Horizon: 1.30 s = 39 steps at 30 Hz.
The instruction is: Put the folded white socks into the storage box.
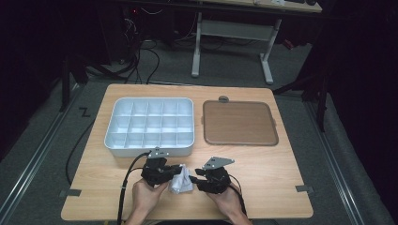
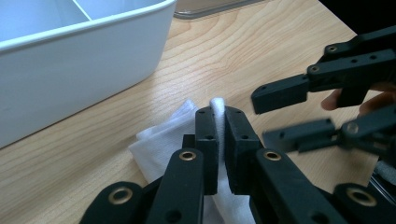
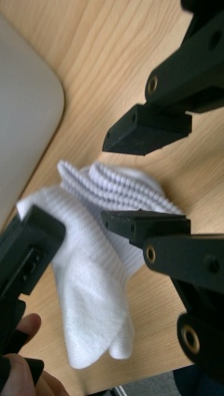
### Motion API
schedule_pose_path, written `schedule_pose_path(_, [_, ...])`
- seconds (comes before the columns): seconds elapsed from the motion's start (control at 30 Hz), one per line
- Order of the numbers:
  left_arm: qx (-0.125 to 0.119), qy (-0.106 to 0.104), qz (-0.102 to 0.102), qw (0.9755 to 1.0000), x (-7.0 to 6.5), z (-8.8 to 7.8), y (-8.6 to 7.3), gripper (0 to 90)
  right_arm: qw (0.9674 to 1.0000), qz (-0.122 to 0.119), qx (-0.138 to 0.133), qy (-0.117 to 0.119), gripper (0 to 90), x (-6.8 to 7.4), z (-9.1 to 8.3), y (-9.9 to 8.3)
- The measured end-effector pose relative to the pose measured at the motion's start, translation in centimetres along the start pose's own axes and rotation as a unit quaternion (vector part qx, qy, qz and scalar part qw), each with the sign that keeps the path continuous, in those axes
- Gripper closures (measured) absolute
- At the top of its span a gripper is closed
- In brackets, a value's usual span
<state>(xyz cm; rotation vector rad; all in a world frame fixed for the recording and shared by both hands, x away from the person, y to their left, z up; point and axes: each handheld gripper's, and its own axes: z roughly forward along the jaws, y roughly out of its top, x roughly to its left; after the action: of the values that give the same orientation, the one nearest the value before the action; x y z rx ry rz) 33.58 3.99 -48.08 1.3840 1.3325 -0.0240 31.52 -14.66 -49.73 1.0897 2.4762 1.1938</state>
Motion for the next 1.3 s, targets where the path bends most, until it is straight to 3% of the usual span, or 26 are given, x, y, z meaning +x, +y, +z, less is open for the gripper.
schedule_pose_path(0.2, [0.001,0.000,-0.002,1.0000,-0.1,0.1,0.0,85.3,0.9996,0.003,0.023,-0.016,77.1,-1.0,0.6,-0.4])
schedule_pose_path(0.3, [0.006,-0.012,-0.016,0.9998,-0.2,0.2,-0.1,85.2,0.9992,0.000,0.038,-0.012,78.2,-1.0,1.6,-0.5])
schedule_pose_path(0.5, [0.016,-0.017,-0.018,0.9996,-0.5,0.6,-0.6,85.2,0.9989,-0.005,0.047,-0.002,79.2,-0.9,2.5,-0.3])
schedule_pose_path(1.0, [0.004,0.007,0.015,0.9999,0.0,2.5,-1.5,84.9,0.9984,-0.014,0.054,-0.006,79.6,-1.0,3.2,-0.3])
schedule_pose_path(1.07, [0.004,0.013,0.029,0.9995,0.3,3.0,-1.9,84.9,0.9985,-0.014,0.053,-0.007,79.3,-0.9,3.1,-0.3])
schedule_pose_path(1.3, [-0.002,0.012,0.038,0.9992,0.6,3.2,-2.4,85.4,0.9985,-0.013,0.053,-0.008,79.3,-0.8,2.6,-0.8])
